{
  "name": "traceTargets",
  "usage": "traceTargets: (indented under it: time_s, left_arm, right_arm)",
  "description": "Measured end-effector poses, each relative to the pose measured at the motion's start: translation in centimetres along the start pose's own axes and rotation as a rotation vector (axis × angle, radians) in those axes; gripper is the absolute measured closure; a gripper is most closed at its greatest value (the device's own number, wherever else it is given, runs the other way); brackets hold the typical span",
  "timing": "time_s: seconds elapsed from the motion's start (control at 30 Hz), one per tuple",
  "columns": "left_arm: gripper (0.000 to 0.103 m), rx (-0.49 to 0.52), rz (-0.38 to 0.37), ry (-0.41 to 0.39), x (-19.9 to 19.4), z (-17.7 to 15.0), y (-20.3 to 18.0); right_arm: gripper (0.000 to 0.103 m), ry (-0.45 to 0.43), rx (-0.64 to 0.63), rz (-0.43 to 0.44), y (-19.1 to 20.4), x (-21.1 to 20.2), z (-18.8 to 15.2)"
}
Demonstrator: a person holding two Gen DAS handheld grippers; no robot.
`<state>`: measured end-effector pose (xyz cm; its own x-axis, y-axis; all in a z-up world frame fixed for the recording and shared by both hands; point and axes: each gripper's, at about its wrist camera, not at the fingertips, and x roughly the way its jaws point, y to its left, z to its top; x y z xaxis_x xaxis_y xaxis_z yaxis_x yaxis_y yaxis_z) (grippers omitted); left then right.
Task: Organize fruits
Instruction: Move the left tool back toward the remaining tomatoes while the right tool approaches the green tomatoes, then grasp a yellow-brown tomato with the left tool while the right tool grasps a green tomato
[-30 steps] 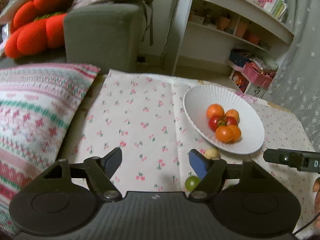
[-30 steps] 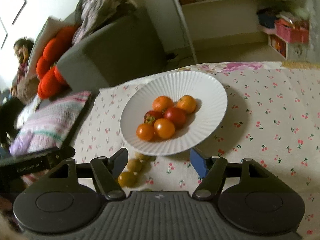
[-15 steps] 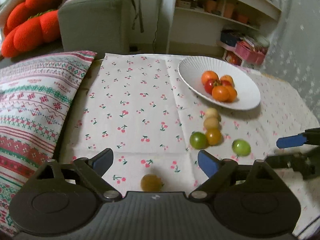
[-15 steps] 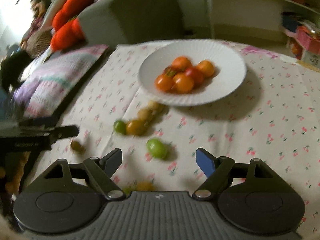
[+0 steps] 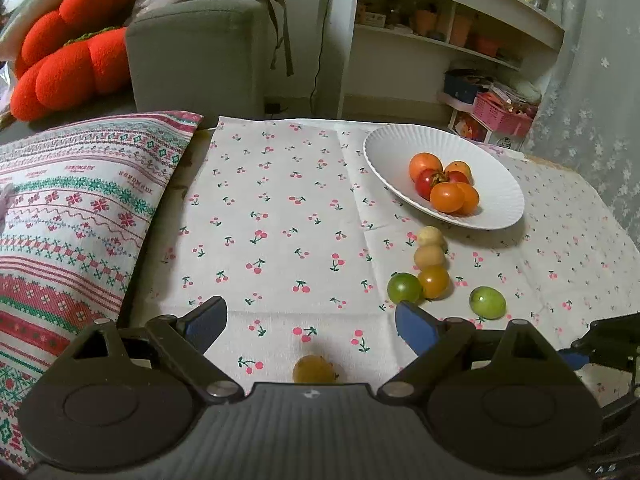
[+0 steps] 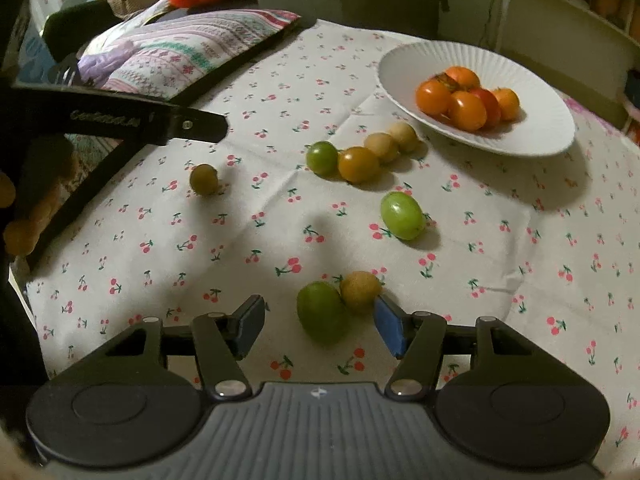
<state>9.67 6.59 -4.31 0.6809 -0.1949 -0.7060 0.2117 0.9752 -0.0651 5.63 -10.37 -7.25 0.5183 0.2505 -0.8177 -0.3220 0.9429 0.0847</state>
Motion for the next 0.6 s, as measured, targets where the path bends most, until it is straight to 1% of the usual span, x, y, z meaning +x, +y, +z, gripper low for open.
traceTargets:
  time_s: [0.03,0.07,0.17,0.2,0.23,0.3,0.5,0.6]
  left_arm:
    - [0.023,0.001,0.002,0.0,0.0,0.0,0.0]
    - [0.023,0.003,0.004,0.001,0.1,0.0,0.0]
    - [0.024,0.007,0.0,0.002,0.2,0.0,-0.1]
    - [0.024,0.009,-0.003,0.003,0.2,0.0,-0.2]
    - [0.026,0.012,-0.005,0.003,0.2,0.0,-0.3]
    - [0.028,0.018,-0.012,0.002,0.3,0.0,-0.5]
    - [0.038,0.061,-0.028,-0.003,0.5,-0.3,-1.3]
    - [0.044,0.09,-0.031,-0.002,0.8,-0.5,-1.9]
  right_arm:
    - [0.053,-0.003,-0.011,-0.004,0.2,0.0,0.0]
    - [0.054,-0.002,-0.03,-0.013,0.5,0.1,0.0]
    - [0.062,0.017,-0.06,-0.026,0.9,0.8,-0.1]
    - [0.068,0.023,-0.065,-0.038,1.0,1.1,-0.1]
    - [0.077,0.025,-0.07,-0.053,1.1,1.4,-0.1]
    - [0.078,0.013,-0.062,-0.059,0.9,1.3,-0.1]
    - [0.078,-0.04,-0.011,-0.018,0.2,-0.2,0.7]
    - [0.078,-0.062,0.021,-0.03,-0.6,-0.7,1.1]
